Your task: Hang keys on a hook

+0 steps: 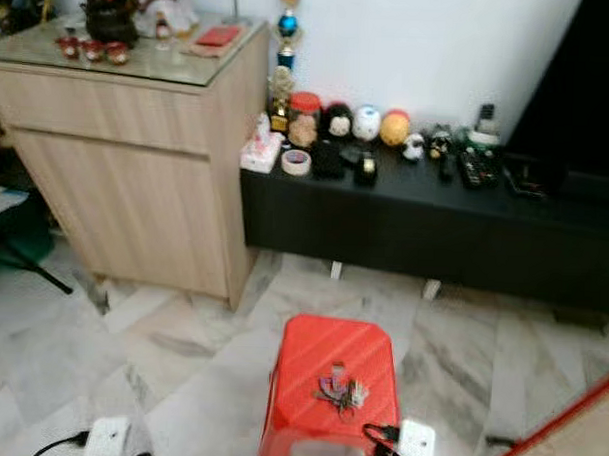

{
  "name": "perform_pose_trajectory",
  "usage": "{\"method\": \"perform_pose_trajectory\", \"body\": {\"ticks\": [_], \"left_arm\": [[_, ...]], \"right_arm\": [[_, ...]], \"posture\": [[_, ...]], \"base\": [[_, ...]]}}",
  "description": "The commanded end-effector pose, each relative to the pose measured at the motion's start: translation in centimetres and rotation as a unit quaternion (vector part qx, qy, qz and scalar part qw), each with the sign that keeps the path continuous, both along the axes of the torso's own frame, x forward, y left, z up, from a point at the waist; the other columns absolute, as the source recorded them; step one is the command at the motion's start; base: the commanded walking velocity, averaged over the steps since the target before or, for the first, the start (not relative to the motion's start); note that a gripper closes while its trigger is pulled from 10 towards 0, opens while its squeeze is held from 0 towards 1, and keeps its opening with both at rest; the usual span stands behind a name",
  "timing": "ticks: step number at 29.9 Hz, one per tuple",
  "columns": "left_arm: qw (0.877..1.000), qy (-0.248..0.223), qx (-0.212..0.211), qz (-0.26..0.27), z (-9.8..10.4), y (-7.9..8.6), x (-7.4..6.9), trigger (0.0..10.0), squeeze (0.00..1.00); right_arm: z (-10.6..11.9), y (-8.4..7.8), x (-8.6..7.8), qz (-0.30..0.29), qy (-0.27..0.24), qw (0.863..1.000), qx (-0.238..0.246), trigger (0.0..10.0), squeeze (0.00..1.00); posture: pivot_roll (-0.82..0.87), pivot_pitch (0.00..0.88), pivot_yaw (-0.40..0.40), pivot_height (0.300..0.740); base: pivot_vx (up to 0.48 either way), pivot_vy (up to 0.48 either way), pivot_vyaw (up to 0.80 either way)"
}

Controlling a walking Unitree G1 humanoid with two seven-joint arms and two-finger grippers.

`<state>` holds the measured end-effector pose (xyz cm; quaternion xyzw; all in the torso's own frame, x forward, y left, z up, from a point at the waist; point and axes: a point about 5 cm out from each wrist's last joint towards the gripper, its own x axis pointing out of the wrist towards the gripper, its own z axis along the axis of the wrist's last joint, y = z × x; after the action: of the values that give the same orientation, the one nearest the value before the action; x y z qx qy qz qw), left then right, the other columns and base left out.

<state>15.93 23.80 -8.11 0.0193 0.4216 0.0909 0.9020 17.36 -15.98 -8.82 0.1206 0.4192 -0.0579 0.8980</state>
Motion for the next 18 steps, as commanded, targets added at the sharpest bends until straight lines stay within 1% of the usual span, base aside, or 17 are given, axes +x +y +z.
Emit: {"method": "perform_pose_trajectory", "body": {"ticks": [1,6,8,9,11,13,14,15,16,18], "left_arm": [[1.0,-0.006,-0.006,-0.012,0.0,-1.0,0.5,10.0,0.0],[1.0,-0.01,-0.007,-0.009,0.0,-1.0,0.5,10.0,0.0],[1.0,-0.016,-0.004,-0.006,0.1,-0.9,0.6,10.0,0.0],[1.0,-0.022,0.002,-0.005,0.2,-0.8,0.7,10.0,0.0],[1.0,-0.03,0.006,-0.004,0.4,-0.7,0.9,10.0,0.0],[0.998,-0.06,0.018,-0.004,1.1,-0.3,1.9,10.0,0.0],[0.998,-0.06,0.018,-0.004,1.1,-0.3,1.9,10.0,0.0],[0.994,-0.105,0.023,0.002,2.2,0.0,3.3,10.0,0.0],[0.991,-0.135,0.025,0.005,2.9,0.2,4.3,10.0,0.0],[0.986,-0.167,0.025,0.005,3.8,0.3,5.4,10.0,0.0]], "right_arm": [[-0.1,-1.4,-0.5,-0.004,0.002,1.0,-0.021,10.0,0.0],[0.1,-1.5,-0.3,-0.004,-0.013,1.0,-0.024,10.0,0.0],[0.3,-1.5,-0.1,0.0,-0.024,0.999,-0.029,10.0,0.0],[0.4,-1.6,0.1,0.014,-0.036,0.998,-0.042,10.0,0.0],[0.6,-1.6,0.2,0.012,-0.047,0.998,-0.041,10.0,0.0],[0.8,-1.7,0.3,0.003,-0.065,0.997,-0.042,10.0,0.0],[0.8,-1.7,0.3,0.003,-0.065,0.997,-0.042,10.0,0.0],[1.1,-1.7,0.6,0.016,-0.084,0.995,-0.05,10.0,0.0],[1.3,-1.7,0.7,0.021,-0.096,0.994,-0.051,10.0,0.0],[1.4,-1.8,0.8,0.018,-0.107,0.993,-0.048,10.0,0.0]], "posture": [[0.05,0.0,-0.049,0.74],[0.05,0.001,-0.048,0.74],[0.05,0.001,-0.048,0.74],[0.04,0.001,-0.049,0.74],[0.04,0.0,-0.051,0.74],[0.05,0.0,-0.053,0.74],[0.05,0.0,-0.053,0.74],[0.04,0.001,-0.058,0.74],[0.04,0.001,-0.06,0.74],[0.05,0.0,-0.062,0.74]], "base": [[0.0,0.0,0.0],[0.0,0.0,0.0],[0.0,0.0,0.0],[0.0,0.0,0.0],[0.0,0.0,0.0],[0.0,0.0,0.0],[0.0,0.0,0.0],[0.0,0.0,0.0],[0.0,0.0,0.0],[0.0,0.0,0.0]]}}
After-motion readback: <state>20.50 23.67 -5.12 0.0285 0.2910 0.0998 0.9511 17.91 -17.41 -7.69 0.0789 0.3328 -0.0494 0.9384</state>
